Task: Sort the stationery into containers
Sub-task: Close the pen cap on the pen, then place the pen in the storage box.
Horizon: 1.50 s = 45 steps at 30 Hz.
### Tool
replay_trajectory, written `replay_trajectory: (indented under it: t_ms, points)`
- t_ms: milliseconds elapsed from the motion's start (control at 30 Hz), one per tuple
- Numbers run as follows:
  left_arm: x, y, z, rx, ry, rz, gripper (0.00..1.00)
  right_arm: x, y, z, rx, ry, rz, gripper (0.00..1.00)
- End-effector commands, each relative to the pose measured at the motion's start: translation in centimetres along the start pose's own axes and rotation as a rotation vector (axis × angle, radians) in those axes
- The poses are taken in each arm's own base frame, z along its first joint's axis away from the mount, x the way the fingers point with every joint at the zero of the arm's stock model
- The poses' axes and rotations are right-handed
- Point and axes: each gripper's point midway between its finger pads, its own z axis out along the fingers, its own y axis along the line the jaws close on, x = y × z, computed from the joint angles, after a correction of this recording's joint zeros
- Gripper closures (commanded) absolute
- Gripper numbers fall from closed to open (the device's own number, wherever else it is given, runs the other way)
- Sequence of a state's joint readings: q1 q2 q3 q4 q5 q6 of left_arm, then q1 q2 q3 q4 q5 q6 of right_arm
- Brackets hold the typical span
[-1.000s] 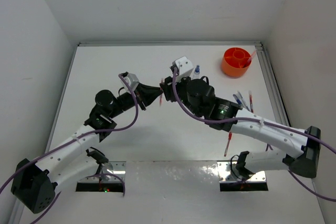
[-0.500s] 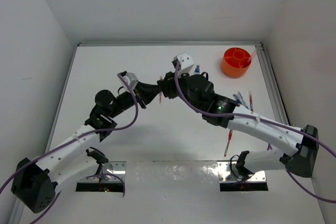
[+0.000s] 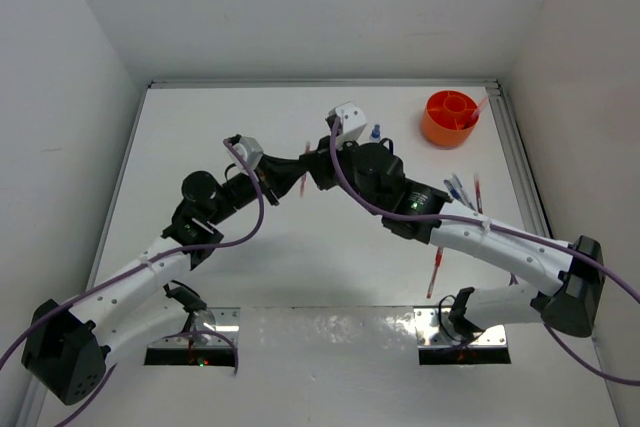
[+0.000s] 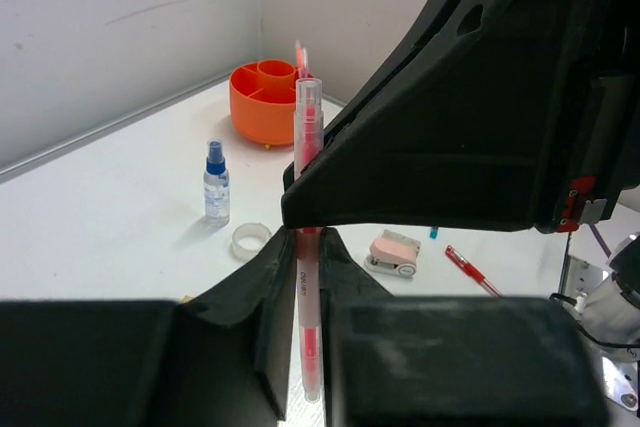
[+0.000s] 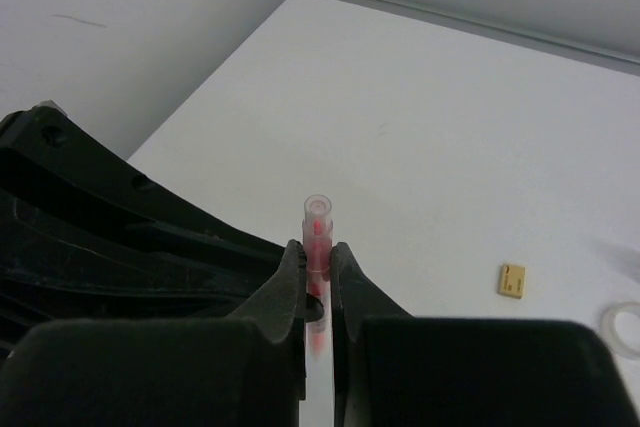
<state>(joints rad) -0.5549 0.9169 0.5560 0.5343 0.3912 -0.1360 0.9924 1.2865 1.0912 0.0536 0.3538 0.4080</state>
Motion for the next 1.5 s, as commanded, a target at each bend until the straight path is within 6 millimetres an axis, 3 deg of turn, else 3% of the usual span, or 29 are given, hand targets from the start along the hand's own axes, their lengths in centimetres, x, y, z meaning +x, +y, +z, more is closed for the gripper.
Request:
replay_trajectory:
  t_ms: [0, 67, 133, 167, 233, 333, 367, 433, 467, 500, 533, 567, 667, 867, 1000, 1100, 1133, 1333, 1433, 1467]
  points:
    - [-3.4, 0.0, 0.4, -0.014, -0.095, 0.028, 0.87, -1.1, -0.9, -0.1, 0.021, -0.045, 0.022, 1.0]
    - [-3.3, 0.3, 0.4, -0.03, -0.094, 0.024, 0.6, -1.5, -1.8, 0.0, 0.044, -0.054, 0.027, 1.0]
    - [-3.3, 0.3, 0.4, -0.032, -0.093, 0.031, 0.12, -2.2, -2.7, 0.0, 0.063, -0.066, 0.03, 1.0]
    - [-3.2, 0.5, 0.4, -0.043, -0.091, 0.031, 0.01, -2.3, -3.8, 0.1, 0.092, -0.067, 0.032, 1.0]
    - [-3.2, 0.9, 0.3, -0.062, -0.091, 0.033, 0.0, -2.9, -5.4, 0.2, 0.134, -0.075, 0.036, 1.0]
    - [-3.3, 1.6, 0.2, -0.102, -0.097, 0.043, 0.0, -4.1, -10.3, 0.1, 0.265, -0.099, 0.046, 1.0]
    - [-3.4, 2.3, 0.1, -0.122, -0.096, 0.044, 0.0, -4.9, -13.3, -0.2, 0.339, -0.119, 0.05, 1.0]
    - [-3.3, 3.2, 0.1, -0.151, -0.083, 0.043, 0.0, -6.3, -16.2, -0.8, 0.411, -0.159, 0.08, 1.0]
    - [-3.1, 4.2, 0.1, -0.191, -0.075, 0.04, 0.0, -7.7, -19.5, -1.6, 0.477, -0.212, 0.15, 1.0]
    - [-3.1, 4.7, 0.1, -0.207, -0.07, 0.038, 0.0, -8.3, -20.6, -1.8, 0.462, -0.23, 0.184, 1.0]
    - [-3.2, 5.6, 0.0, -0.239, -0.071, 0.041, 0.0, -9.3, -23.7, -2.7, 0.51, -0.271, 0.218, 1.0]
    - [-3.0, 6.3, 0.3, -0.254, -0.063, 0.041, 0.0, -9.7, -25.0, -2.5, 0.519, -0.277, 0.238, 1.0]
    - [-2.7, 8.0, 0.7, -0.289, -0.053, 0.034, 0.0, -8.8, -30.3, -2.7, 0.661, -0.21, 0.226, 1.0]
    - [-2.0, 11.5, 1.9, -0.328, -0.021, 0.017, 0.0, -7.2, -38.5, -4.9, 0.977, -0.249, 0.133, 1.0]
    - [-1.5, 13.7, 2.5, -0.358, -0.006, -0.001, 0.0, -6.4, -42.2, -5.8, 1.123, -0.207, 0.092, 1.0]
    - [-0.7, 14.8, 3.5, -0.356, 0.018, -0.007, 0.0, -6.8, -44.7, -7.4, 1.199, -0.27, 0.12, 1.0]
    - [0.1, 15.1, 3.9, -0.346, 0.037, -0.014, 0.0, -6.8, -44.9, -7.3, 1.195, -0.276, 0.113, 1.0]
    - [0.2, 16.5, 5.3, -0.34, 0.037, -0.018, 0.0, -5.5, -47.6, -7.7, 1.283, -0.239, 0.054, 1.0]
    - [0.5, 16.9, 5.5, -0.338, 0.046, -0.019, 0.0, -5.5, -48.2, -8.3, 1.326, -0.278, 0.008, 1.0]
    - [0.6, 17.0, 5.5, -0.341, 0.05, -0.022, 0.0, -6.4, -48.2, -8.4, 1.324, -0.336, 0.0, 1.0]
